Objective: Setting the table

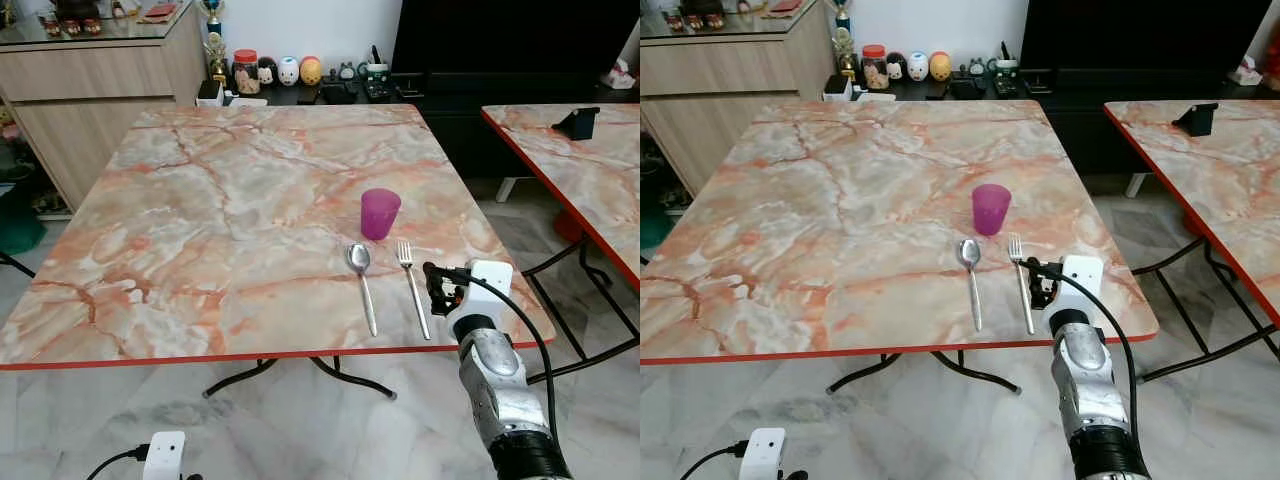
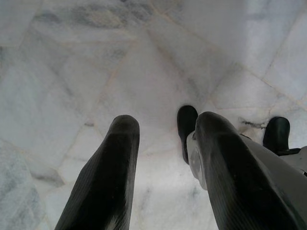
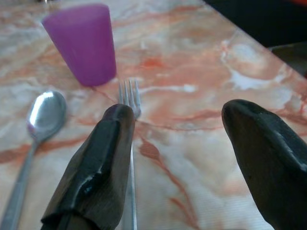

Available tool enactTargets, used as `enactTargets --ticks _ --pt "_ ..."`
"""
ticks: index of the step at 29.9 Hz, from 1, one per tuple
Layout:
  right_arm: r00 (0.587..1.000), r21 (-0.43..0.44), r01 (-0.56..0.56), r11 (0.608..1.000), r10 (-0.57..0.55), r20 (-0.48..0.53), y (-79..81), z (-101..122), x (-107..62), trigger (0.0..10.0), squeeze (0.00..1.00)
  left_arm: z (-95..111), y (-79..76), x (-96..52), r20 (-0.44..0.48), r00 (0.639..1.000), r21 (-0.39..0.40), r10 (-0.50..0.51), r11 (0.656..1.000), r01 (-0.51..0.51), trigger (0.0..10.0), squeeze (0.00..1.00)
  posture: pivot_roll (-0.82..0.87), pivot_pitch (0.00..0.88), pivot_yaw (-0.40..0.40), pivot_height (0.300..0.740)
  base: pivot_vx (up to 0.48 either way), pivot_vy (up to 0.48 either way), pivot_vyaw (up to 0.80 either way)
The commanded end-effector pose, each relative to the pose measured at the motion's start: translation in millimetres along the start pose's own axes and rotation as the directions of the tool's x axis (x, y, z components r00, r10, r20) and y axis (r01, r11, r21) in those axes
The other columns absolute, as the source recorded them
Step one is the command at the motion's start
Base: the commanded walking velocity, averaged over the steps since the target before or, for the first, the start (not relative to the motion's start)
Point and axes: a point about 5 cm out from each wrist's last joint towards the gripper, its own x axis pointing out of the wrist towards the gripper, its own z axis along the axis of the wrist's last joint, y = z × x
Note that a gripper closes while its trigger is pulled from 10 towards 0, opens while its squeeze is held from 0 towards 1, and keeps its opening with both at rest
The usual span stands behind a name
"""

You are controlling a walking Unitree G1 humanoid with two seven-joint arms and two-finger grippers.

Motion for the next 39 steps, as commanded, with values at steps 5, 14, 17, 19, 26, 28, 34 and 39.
enactTargets --ticks 5,14,17,19,26,28,34,39 --pt "0.995 0.033 -0.026 0.999 0.029 -0.091 5.8 -3 10.0 10.0 0.00 -4 0.2 -0.4 -0.022 1.000 0.019 -0.002 1.000 0.002 10.0 0.00 -0.04 0.000 -0.002 0.740 0.000 0.000 0.00" --pt "0.990 0.019 -0.084 0.996 0.085 -0.111 20.4 12 26.6 10.0 0.00 -4 0.1 -0.5 -0.020 1.000 0.017 0.001 1.000 0.000 10.0 0.00 -0.03 0.000 -0.003 0.740 0.000 0.000 0.00" --pt "0.988 0.012 -0.095 0.995 0.096 -0.118 23.9 17 31.7 10.0 0.00 -4 0.0 -0.4 -0.020 1.000 0.019 0.000 1.000 0.000 10.0 0.00 -0.03 0.000 -0.002 0.740 0.000 0.000 0.00" --pt "0.986 0.015 -0.105 0.994 0.106 -0.132 28.4 21 35.7 10.0 0.00 -4 -0.1 -0.4 -0.019 1.000 0.019 0.000 1.000 0.001 10.0 0.00 -0.03 0.000 -0.003 0.740 0.000 0.000 0.00" --pt "0.974 0.013 -0.112 0.994 0.112 -0.198 38.1 21 42.3 10.0 0.00 -4 -1.1 -0.4 -0.020 1.000 0.015 -0.003 1.000 0.003 10.0 0.00 -0.03 0.000 -0.009 0.740 0.000 0.000 0.00" --pt "0.969 0.010 -0.106 0.994 0.105 -0.224 40.1 21 43.7 10.0 0.00 -5 -1.4 -0.4 -0.021 1.000 0.016 -0.004 1.000 0.004 10.0 0.00 -0.03 0.000 -0.011 0.740 0.000 0.000 0.00" --pt "0.966 0.009 -0.112 0.994 0.111 -0.235 42.4 22 45.5 10.0 0.00 -5 -2.3 -0.3 -0.021 1.000 0.014 -0.004 1.000 0.005 10.0 0.00 -0.03 0.000 -0.015 0.740 0.000 0.000 0.00" --pt "0.959 0.012 -0.096 0.995 0.096 -0.267 40.6 18 45.2 10.0 0.00 -5 -3.1 -0.3 -0.022 1.000 0.014 -0.007 1.000 0.008 10.0 0.00 -0.04 0.000 -0.017 0.740 0.000 0.000 0.00"
